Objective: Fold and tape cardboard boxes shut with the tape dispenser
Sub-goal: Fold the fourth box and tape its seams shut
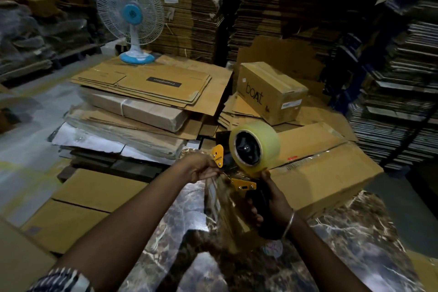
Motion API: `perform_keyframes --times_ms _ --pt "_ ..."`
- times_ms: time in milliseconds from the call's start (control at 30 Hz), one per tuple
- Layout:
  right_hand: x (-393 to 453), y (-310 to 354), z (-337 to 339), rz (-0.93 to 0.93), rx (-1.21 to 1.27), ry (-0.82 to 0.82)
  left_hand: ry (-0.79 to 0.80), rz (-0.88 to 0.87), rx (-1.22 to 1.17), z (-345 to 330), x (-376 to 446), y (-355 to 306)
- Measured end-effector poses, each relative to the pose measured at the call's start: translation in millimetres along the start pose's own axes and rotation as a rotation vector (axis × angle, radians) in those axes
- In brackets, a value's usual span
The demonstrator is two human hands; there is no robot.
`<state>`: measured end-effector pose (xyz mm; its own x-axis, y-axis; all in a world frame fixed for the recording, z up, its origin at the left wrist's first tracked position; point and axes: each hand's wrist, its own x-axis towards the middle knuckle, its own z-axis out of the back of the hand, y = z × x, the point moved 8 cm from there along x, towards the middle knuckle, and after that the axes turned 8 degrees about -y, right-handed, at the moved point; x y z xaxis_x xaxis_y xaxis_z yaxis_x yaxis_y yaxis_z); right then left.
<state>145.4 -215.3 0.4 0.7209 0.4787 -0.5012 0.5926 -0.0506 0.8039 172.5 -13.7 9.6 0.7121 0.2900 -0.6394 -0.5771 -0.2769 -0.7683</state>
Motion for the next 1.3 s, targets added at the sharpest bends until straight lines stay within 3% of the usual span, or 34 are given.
perform_keyframes --times_ms 233,533,1067,1300 --pt "-0.2 -2.4 -2.0 -0.001 0.012 -0.167 -0.206 -0.31 0.253 16.9 20.5 -52.2" --pt "-13.9 2.4 -27.2 0.057 -0.018 -0.218 -0.433 -0.523 0.547 22.3 49.7 -73.8" --pt "-10.5 -6.9 -37.6 0.052 -0.145 -0.343 -0.297 -0.454 0.437 31.0 76.1 -57.8" --pt "-5.3 -7.1 -36.7 0.063 -0.14 -0.374 -0.318 -0.491 0.468 32.6 84.7 -50.8"
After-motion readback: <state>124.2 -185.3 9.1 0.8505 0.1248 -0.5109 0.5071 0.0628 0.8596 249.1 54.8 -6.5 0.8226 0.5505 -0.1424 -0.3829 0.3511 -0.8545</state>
